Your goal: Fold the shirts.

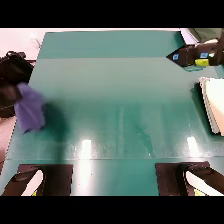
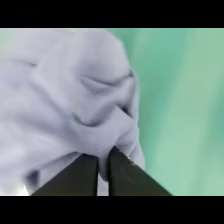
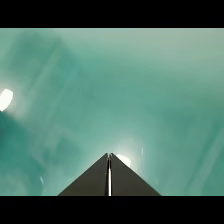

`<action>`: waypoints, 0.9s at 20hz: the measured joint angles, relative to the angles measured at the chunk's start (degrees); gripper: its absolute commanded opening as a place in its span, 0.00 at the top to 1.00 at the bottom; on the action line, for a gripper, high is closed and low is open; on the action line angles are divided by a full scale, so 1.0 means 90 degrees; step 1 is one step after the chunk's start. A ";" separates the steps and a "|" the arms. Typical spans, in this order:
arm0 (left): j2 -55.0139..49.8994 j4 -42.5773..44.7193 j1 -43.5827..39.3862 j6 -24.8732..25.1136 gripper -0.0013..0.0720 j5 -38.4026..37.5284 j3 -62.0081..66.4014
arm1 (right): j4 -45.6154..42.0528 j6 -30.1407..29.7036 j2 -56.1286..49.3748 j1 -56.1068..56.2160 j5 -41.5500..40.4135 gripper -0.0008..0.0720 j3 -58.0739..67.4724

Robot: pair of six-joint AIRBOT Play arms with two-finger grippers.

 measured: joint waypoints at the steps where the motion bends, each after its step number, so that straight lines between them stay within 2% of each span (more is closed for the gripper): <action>1: 0.0010 -0.0372 -0.0005 0.0056 0.95 0.0046 0.0486 | -0.0005 0.0000 0.0044 -0.0005 -0.0041 0.97 0.0102; 5: 0.0019 -0.1435 -0.0005 0.0214 0.95 0.0277 0.1843 | -0.0002 -0.0002 -0.0061 -0.0005 -0.0155 0.97 0.0891; 8: -0.0102 -0.1967 -0.0053 0.0279 0.95 0.0345 0.2191 | -0.0002 0.0000 -0.0342 -0.0005 -0.0141 0.97 0.1661; 10: -0.0340 -0.2137 -0.0449 0.0306 0.95 0.0410 0.2293 | -0.0005 0.0000 -0.0571 -0.0005 -0.0029 0.97 0.2174; 13: -0.0993 -0.1943 -0.1715 0.0323 0.95 0.0636 0.2361 | -0.0007 0.0000 -0.0886 -0.0005 0.0253 0.97 0.2841; 17: -0.2346 -0.1348 -0.3840 0.0301 0.94 0.0799 0.2390 | -0.0007 0.0000 -0.1088 -0.0005 0.0461 0.97 0.3296; 18: -0.2742 -0.1251 -0.4316 0.0301 0.91 0.0884 0.2395 | -0.0015 0.0000 -0.1107 -0.0005 0.0500 0.97 0.3347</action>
